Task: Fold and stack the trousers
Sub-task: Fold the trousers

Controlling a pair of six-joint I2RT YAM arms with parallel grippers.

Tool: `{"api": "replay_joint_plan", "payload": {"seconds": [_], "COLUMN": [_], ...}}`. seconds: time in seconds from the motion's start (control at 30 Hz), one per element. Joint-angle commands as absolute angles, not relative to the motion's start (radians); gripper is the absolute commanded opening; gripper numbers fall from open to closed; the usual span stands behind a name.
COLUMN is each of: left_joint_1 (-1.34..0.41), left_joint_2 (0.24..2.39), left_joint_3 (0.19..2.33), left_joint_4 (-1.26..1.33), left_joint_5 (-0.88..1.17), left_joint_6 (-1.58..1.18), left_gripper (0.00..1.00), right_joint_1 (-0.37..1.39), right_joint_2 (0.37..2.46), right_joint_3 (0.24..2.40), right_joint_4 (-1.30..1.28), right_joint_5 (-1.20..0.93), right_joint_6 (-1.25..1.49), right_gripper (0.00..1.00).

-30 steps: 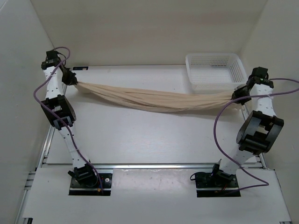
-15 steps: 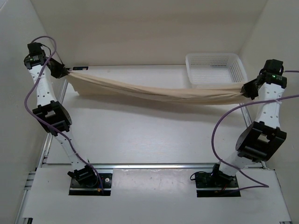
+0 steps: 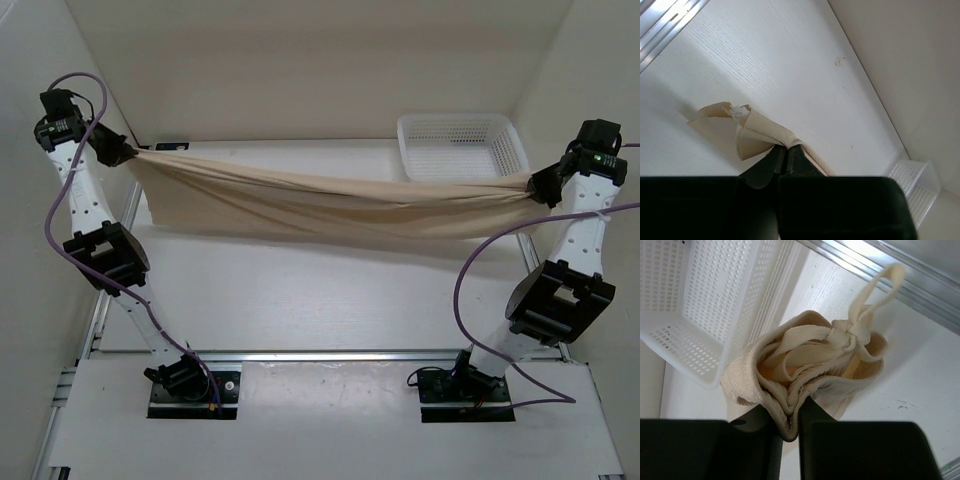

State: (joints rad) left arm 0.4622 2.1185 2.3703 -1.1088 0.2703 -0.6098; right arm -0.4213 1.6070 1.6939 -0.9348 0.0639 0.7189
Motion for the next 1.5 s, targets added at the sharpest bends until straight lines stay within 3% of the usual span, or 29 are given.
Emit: {"api": "replay_joint_plan", "payload": {"seconds": [0.0, 0.27, 0.5, 0.73, 0.87, 1.03, 1.1, 1.13, 1.17, 1.2, 1.23, 1.27, 1.3, 1.47], "left_joint_1": [0.460, 0.460, 0.515, 0.557, 0.577, 0.597, 0.607, 0.617, 0.617, 0.626, 0.626, 0.626, 0.626, 0.606], "left_joint_2": [2.057, 2.007, 1.867, 1.888, 1.879, 1.879, 1.879, 1.879, 1.891, 1.902, 1.902, 1.911, 1.911, 1.911], "left_joint_3": [2.387, 2.304, 1.909, 1.609, 1.514, 1.483, 1.483, 1.483, 1.483, 1.483, 1.483, 1.483, 1.483, 1.474], "left_joint_4": [-1.055, -1.055, -0.948, -0.913, -0.913, -0.925, -0.934, -0.946, -0.946, -0.957, -0.957, -0.966, -0.966, -0.966], "left_joint_5": [0.219, 0.210, 0.190, 0.120, 0.085, 0.051, 0.041, 0.031, 0.031, 0.031, 0.031, 0.041, 0.041, 0.043], "left_joint_6": [-0.589, -0.569, -0.534, -0.569, -0.606, -0.606, -0.606, -0.595, -0.595, -0.585, -0.574, -0.574, -0.562, -0.529], "left_gripper": [0.10, 0.10, 0.10, 0.10, 0.10, 0.10, 0.12, 0.19, 0.28, 0.65, 0.83, 0.95, 1.00, 1.00], "right_joint_1": [-0.442, -0.442, -0.460, -0.528, -0.591, -0.591, -0.591, -0.591, -0.591, -0.591, -0.591, -0.591, -0.591, -0.506], "right_joint_2": [1.646, 1.640, 1.513, 1.430, 1.364, 1.345, 1.345, 1.335, 1.325, 1.325, 1.313, 1.299, 1.290, 1.195], "right_joint_3": [1.796, 1.763, 1.380, 1.079, 1.007, 0.997, 0.986, 0.986, 0.977, 0.977, 0.977, 0.977, 0.977, 1.048], "right_joint_4": [-0.888, -0.899, -0.825, -0.798, -0.819, -0.856, -0.877, -0.877, -0.887, -0.887, -0.887, -0.887, -0.887, -0.922], "right_joint_5": [0.101, 0.080, 0.110, 0.173, 0.176, 0.224, 0.242, 0.253, 0.253, 0.253, 0.236, 0.224, 0.210, 0.212], "right_joint_6": [0.699, 0.699, 0.690, 0.690, 0.690, 0.715, 0.724, 0.724, 0.724, 0.724, 0.724, 0.724, 0.724, 0.724], "right_gripper": [0.00, 0.00, 0.00, 0.00, 0.10, 0.15, 0.24, 0.31, 0.47, 0.54, 0.58, 0.63, 0.64, 0.68]}}
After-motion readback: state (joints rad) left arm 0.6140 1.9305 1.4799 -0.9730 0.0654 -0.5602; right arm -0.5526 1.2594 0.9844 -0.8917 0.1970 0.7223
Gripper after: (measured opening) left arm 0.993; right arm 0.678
